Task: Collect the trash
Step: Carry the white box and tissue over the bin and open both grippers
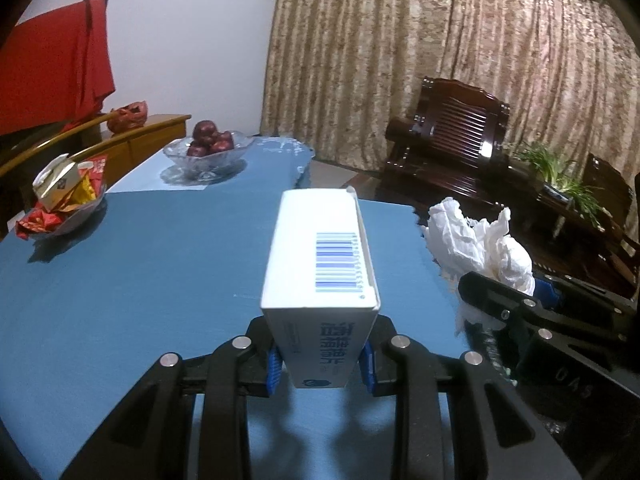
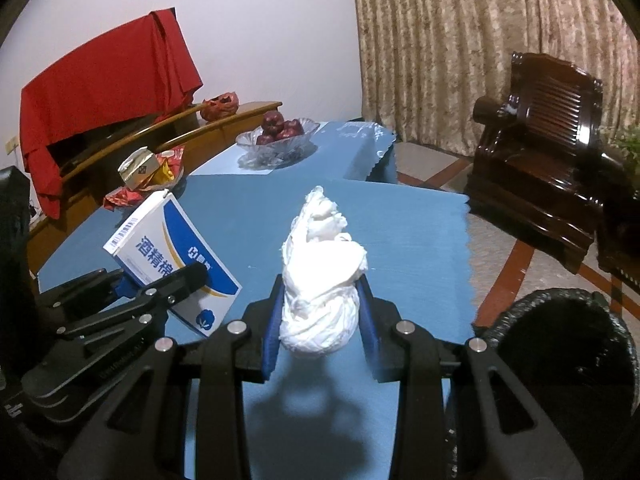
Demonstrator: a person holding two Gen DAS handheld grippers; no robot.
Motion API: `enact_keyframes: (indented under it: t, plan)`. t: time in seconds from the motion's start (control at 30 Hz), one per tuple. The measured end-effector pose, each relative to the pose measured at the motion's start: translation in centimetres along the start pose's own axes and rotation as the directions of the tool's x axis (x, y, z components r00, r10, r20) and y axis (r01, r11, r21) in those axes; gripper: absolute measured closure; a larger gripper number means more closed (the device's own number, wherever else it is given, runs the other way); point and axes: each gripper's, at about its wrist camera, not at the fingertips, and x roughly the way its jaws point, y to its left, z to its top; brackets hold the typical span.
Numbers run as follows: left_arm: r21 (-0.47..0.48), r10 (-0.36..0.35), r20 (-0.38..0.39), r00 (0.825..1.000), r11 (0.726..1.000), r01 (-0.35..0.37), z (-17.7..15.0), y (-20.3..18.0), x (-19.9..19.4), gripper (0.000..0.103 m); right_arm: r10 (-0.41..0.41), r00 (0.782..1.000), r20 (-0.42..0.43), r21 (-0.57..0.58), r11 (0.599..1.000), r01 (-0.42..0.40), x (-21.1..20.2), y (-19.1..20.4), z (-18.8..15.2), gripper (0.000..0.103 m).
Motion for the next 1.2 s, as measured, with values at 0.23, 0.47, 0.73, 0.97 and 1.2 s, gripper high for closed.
enact_keyframes:
  t: [0.23, 0.47, 0.73, 0.97, 1.2]
  plan:
    - [0.035, -0.04, 0.009, 0.999, 0.999, 0.04, 0.0, -3.2, -1.4, 0.073, -0.029, 0.999, 0.035, 0.025, 0.999, 0.028, -3.5, -1.9, -0.9, 0.07]
    - [0.079, -0.087, 0.014, 0.996, 0.993, 0.085, -0.2, -6.7, -2.4, 0.073, -0.074, 0.995, 0.06, 0.054, 0.996, 0.071, -6.9, -4.4, -2.0, 0.07]
    - [0.117, -0.143, -0.001, 0.99, 0.983, 0.142, -0.6, -10.7, -2.5, 0.073, -0.142, 0.987, 0.078, 0.096, 0.986, 0.135, -10.2, -7.8, -3.4, 0.07]
    - [0.172, -0.2, -0.015, 0.98, 0.965, 0.2, -1.1, -15.0, -2.2, 0.073, -0.226, 0.971, 0.082, 0.145, 0.966, 0.213, -13.4, -11.5, -5.5, 0.07]
    - [0.207, -0.262, -0.041, 0.964, 0.942, 0.265, -1.5, -18.9, -1.3, 0.073, -0.297, 0.952, 0.071, 0.191, 0.941, 0.279, -15.2, -15.0, -7.5, 0.07]
